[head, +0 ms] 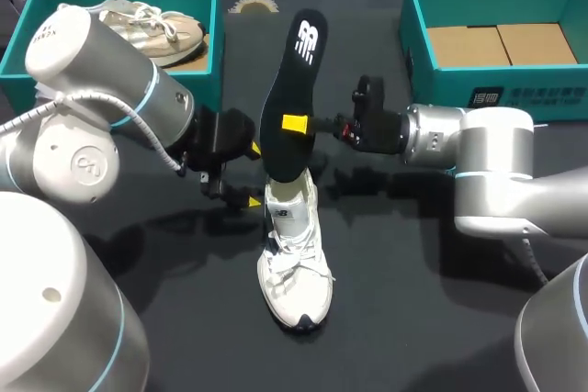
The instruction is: Take the shoe out of the shoebox, open the shoe tongue, remove and reinsert the insole, then place the shoe into the shoebox
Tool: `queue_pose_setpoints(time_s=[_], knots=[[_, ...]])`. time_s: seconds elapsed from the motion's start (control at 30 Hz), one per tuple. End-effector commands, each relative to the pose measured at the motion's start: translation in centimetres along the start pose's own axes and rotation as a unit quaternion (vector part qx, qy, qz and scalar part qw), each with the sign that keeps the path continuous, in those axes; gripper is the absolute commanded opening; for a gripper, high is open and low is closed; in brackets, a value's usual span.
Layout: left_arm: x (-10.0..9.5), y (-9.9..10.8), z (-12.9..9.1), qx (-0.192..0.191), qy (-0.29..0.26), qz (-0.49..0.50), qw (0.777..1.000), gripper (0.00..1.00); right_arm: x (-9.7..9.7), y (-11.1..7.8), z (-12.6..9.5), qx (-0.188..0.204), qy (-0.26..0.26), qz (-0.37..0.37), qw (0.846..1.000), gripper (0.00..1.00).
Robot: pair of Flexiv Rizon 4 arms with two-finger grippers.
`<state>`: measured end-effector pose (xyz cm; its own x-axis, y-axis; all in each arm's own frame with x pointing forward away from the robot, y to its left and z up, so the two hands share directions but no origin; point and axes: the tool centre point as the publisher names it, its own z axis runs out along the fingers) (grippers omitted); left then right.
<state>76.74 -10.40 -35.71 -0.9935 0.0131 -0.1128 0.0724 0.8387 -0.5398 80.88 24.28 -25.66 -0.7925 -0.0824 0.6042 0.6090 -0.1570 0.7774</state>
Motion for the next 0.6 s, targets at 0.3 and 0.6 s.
queue_pose_setpoints(time_s=[0.3, 0.6], knots=[[0.1, 0.0, 0.0, 0.0, -0.001, 0.0, 1.0, 1.0, -0.3, -0.4, -0.5, -0.007, 0.006, -0.02, 1.0, 0.0], [0.1, 0.0, 0.0, 0.0, -0.001, 0.0, 1.0, 1.0, -0.6, -0.7, -1.1, -0.005, 0.007, -0.035, 0.999, 0.0]])
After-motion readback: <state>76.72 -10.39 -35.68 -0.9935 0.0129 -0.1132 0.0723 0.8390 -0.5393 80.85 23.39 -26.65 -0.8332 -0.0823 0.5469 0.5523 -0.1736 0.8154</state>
